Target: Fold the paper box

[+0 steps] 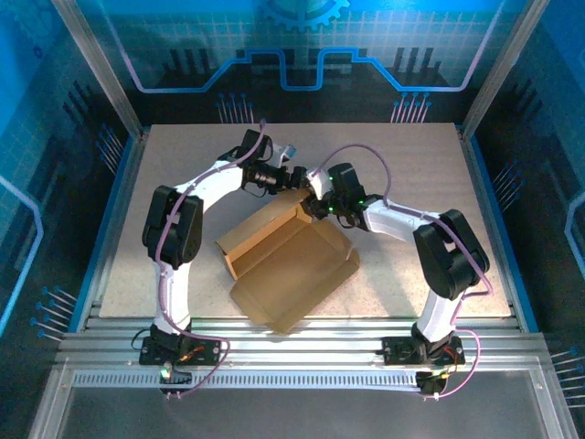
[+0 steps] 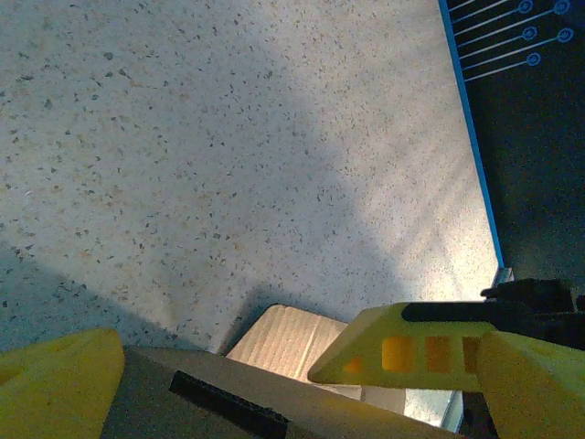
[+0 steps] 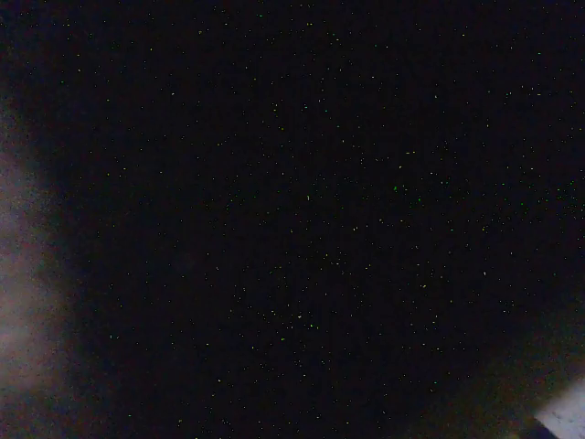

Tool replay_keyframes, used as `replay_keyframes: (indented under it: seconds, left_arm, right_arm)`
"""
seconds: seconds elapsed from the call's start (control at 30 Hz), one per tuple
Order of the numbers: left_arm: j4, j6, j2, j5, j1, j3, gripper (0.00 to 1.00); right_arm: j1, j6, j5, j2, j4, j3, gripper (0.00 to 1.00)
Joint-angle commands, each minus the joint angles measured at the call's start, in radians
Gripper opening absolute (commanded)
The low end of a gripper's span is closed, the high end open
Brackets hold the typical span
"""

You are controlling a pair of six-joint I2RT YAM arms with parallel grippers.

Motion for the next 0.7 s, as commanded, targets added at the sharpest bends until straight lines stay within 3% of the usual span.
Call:
replay_keyframes:
  seconds: [0.0,0.1,0.4,0.53,0.67]
  left_arm:
    - [-0.086,0.045,0.026,0.046,-0.015,0.013,0.99]
    - [-0.085,0.037,0.023,0.038,-0.015,0.015,0.99]
    - [-0.09,0.02,0.016,0.017,-0.015,0.013,0.99]
    - [-0.087,0.02,0.009,0.008,-0.015,0.011,0.99]
    - [-0.078,0.017,-0.004,-0.019,-0.015,0.015,0.99]
  right_arm:
    - [0.042,-0.006,0.171,0.044,0.039,0.016,0.25]
    - [0.07,-0.013,0.296,0.051,0.047,0.013,0.19]
    - [0.137,-0.01,0.519,0.074,0.071,0.014,0.15]
    - [0.14,0.017,0.412,0.059,0.081,0.006,0.19]
    - [0.132,0.078,0.275,0.007,0.07,-0.025,0.31]
